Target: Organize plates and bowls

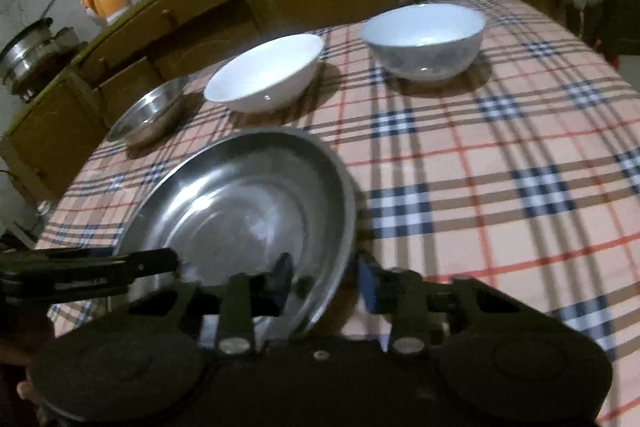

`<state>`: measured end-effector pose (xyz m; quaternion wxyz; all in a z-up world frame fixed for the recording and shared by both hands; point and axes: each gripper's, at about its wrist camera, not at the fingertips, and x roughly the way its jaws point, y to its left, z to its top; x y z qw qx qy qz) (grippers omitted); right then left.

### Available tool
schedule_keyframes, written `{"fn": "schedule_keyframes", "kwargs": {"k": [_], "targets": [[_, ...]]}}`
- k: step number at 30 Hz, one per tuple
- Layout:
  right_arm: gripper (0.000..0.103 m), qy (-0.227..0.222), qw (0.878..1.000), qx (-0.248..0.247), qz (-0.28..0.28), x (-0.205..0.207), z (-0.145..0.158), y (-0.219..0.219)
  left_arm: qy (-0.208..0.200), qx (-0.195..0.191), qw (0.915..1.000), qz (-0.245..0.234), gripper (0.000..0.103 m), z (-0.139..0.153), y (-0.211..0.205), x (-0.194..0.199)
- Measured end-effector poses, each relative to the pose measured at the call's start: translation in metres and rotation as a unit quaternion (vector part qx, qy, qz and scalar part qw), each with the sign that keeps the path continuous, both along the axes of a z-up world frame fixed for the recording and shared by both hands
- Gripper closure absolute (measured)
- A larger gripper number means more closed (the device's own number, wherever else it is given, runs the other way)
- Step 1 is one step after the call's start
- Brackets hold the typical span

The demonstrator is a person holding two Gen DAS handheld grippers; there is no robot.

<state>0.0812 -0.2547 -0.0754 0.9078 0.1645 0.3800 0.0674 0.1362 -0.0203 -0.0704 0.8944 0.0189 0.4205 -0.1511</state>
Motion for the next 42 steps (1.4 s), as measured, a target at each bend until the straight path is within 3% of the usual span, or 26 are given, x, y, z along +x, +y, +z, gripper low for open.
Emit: {"fn": "schedule_keyframes", "kwargs": {"k": [3, 9, 21, 42], "targets": [[0.075, -0.002, 1.0, -0.014, -0.011, 0.001, 0.001, 0.004, -0.001, -0.003, 0.9999, 0.015, 0.062, 0.001, 0.003, 0.002], [0.076, -0.006, 1.0, -0.02, -0.009, 0.0, 0.005, 0.01, -0.009, 0.002, 0.9997, 0.024, 0.068, 0.007, 0.011, 0.001], [0.075, -0.023, 0.999, -0.029, 0.032, 0.012, 0.023, 0.059, -0.026, 0.005, 0.9973, 0.069, 0.07, 0.023, 0.059, -0.005], [0.075, -0.037, 0.989, -0.03, 0.141, 0.044, 0.032, 0.216, -0.033, 0.015, 0.9816, 0.188, 0.069, 0.034, 0.197, -0.009]]}}
